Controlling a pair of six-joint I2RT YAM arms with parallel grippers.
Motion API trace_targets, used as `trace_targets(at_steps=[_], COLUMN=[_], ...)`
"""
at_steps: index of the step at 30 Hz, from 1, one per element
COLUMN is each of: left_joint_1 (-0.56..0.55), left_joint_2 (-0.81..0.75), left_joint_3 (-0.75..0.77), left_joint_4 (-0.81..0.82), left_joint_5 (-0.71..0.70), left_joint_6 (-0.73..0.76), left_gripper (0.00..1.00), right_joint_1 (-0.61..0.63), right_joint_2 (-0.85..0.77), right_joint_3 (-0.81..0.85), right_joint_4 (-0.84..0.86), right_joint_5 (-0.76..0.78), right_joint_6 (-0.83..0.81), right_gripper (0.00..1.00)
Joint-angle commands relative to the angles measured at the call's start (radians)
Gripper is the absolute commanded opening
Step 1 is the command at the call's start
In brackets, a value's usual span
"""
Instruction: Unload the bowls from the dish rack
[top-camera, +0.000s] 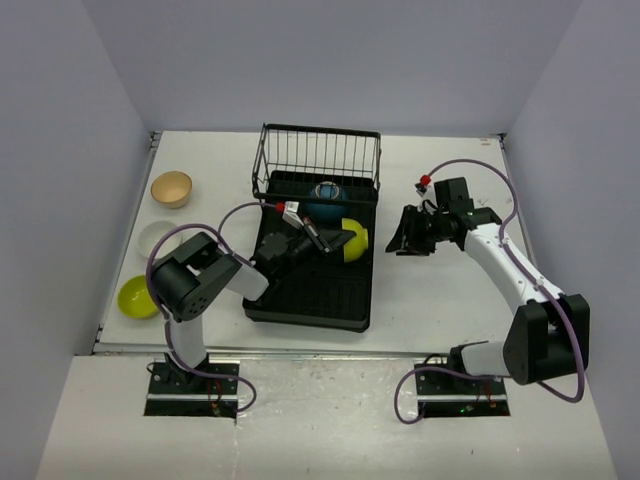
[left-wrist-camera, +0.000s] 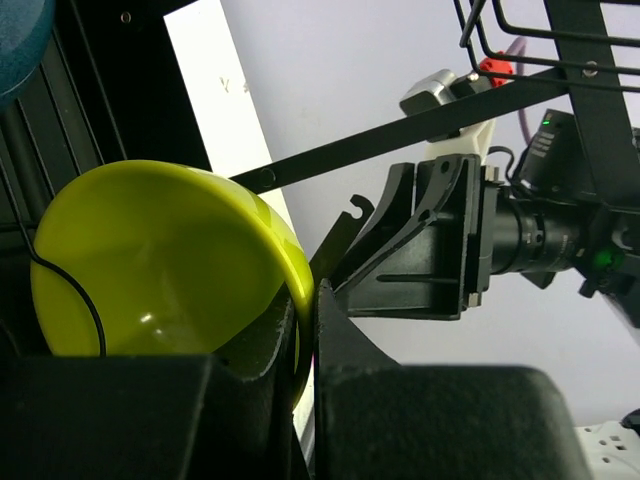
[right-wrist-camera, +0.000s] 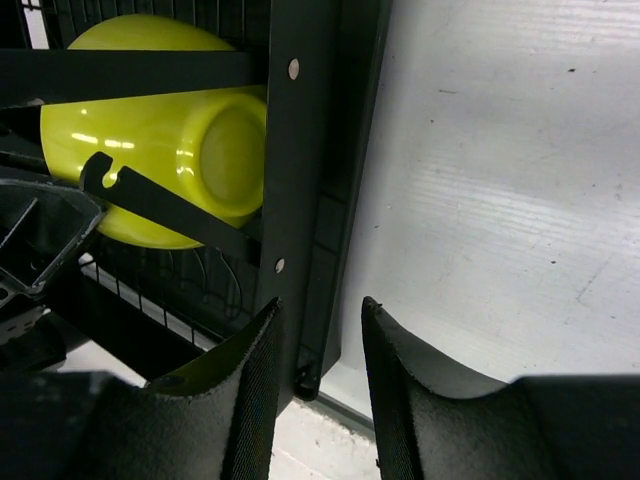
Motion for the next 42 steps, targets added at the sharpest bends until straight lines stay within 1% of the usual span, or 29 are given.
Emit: trace_targets(at_steps=[1,7,14,19,21,23,25,26,27,29,30,33,37,42], left_joint_1=[0.017,0.016,0.016,0.016,0.017,0.017,0.02,0.022,0.023,0.034,0.043,0.054,0.069,0.08], left_joint_2=[0.021,0.05,0.038,0.015,0.005,0.004,0.004,0.008,0.012,0.03,0.041,0.079,0.068,0.067], left_joint_3=[0.008,0.037,0.067,0.075,0.072,0.068,0.061,0.055,0.048,0.026,0.017,-0.021,-0.074,-0.075], left_joint_4=[0.232,0.235,0.191,0.166,0.18,0.2,0.23,0.243,0.276,0.318,0.377,0.488,0.526,0.554], left_joint_5=[0.0,0.002,0.006,0.008,0.01,0.014,0.02,0.023,0.025,0.037,0.042,0.053,0.078,0.115], left_joint_6=[-0.05,-0.07,-0.069,-0.075,-0.085,-0.104,-0.119,-0.139,-0.148,-0.189,-0.205,-0.266,-0.291,-0.311], left_gripper=[0.0,0.0,0.0,0.0,0.0,0.0,0.0,0.0,0.0,0.0,0.0,0.0,0.0,0.0], right_joint_1=[0.01,0.048,0.106,0.116,0.117,0.117,0.119,0.117,0.117,0.117,0.119,0.117,0.117,0.117], right_joint_2=[0.024,0.052,0.09,0.113,0.127,0.139,0.156,0.159,0.164,0.171,0.174,0.185,0.207,0.24], right_joint_3=[0.042,0.011,-0.017,-0.07,-0.086,-0.103,-0.11,-0.113,-0.112,-0.11,-0.104,-0.092,-0.066,-0.054], right_joint_4=[0.015,0.041,0.086,0.144,0.158,0.178,0.185,0.187,0.188,0.196,0.195,0.185,0.164,0.167], right_joint_5=[-0.094,-0.148,-0.156,-0.167,-0.164,-0.164,-0.15,-0.141,-0.136,-0.131,-0.127,-0.102,-0.079,-0.073], right_joint_6=[-0.023,-0.019,0.029,0.069,0.084,0.096,0.102,0.112,0.116,0.128,0.13,0.136,0.141,0.15], right_gripper=[0.38,0.37,0.37,0.33,0.32,0.28,0.21,0.12,0.06,0.0,0.0,0.0,0.0,0.0])
